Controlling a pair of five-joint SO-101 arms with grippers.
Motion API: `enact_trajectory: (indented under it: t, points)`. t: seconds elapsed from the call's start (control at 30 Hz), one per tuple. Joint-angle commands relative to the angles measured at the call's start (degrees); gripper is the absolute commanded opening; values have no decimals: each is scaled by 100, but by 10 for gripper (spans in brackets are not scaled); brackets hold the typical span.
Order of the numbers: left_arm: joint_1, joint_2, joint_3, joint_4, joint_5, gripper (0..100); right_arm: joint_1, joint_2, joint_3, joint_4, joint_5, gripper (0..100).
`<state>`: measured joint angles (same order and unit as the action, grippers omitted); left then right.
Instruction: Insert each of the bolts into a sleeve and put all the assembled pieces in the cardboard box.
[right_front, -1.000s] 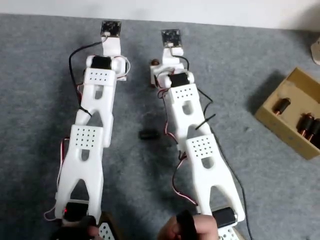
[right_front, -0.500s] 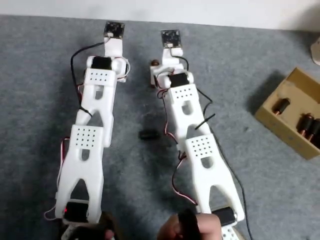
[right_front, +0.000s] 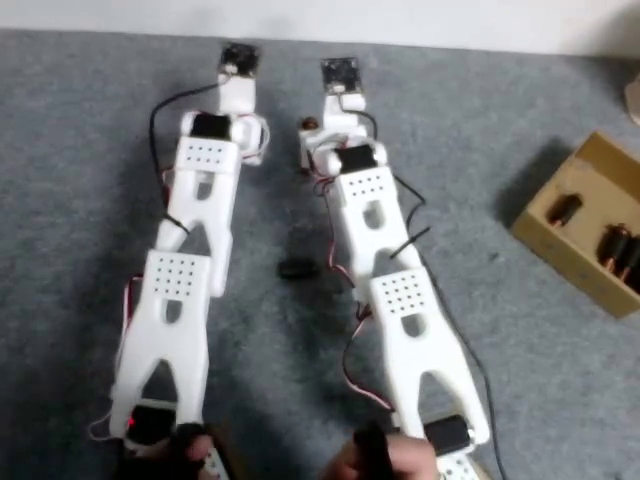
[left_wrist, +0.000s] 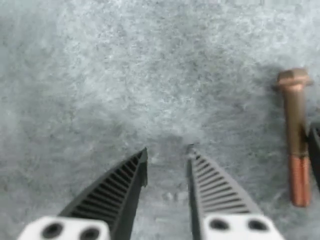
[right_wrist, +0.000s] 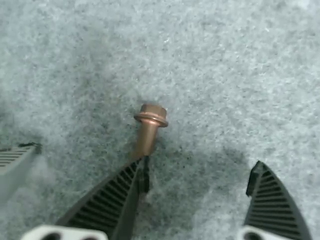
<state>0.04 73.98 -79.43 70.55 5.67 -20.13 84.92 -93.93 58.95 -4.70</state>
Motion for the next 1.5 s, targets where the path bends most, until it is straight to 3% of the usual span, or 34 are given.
enact_trajectory:
  t: [0.0, 0.2, 0.4, 0.6, 0.87, 1.17, 1.47]
  points:
    - [84, -233, -462, 9, 897, 221, -31, -426, -57, 136, -9, 303]
    - [75, -75, -470, -114, 1169, 269, -4, -259, -110, 136, -9, 303]
    - [136, 681, -541, -923, 1152, 271, 215, -57, -400, 127, -26, 303]
    - [303, 734, -1015, -563, 1152, 276, 462, -119, -602, 127, -53, 303]
    - [312, 734, -1191, -343, 1152, 458, 734, -356, -602, 127, -53, 303]
    - [409, 743, -1138, -352, 1143, 460, 1209, -391, -602, -92, -1002, 303]
    - [400, 752, -734, -448, 905, 460, 1332, -391, -602, -233, -1029, 303]
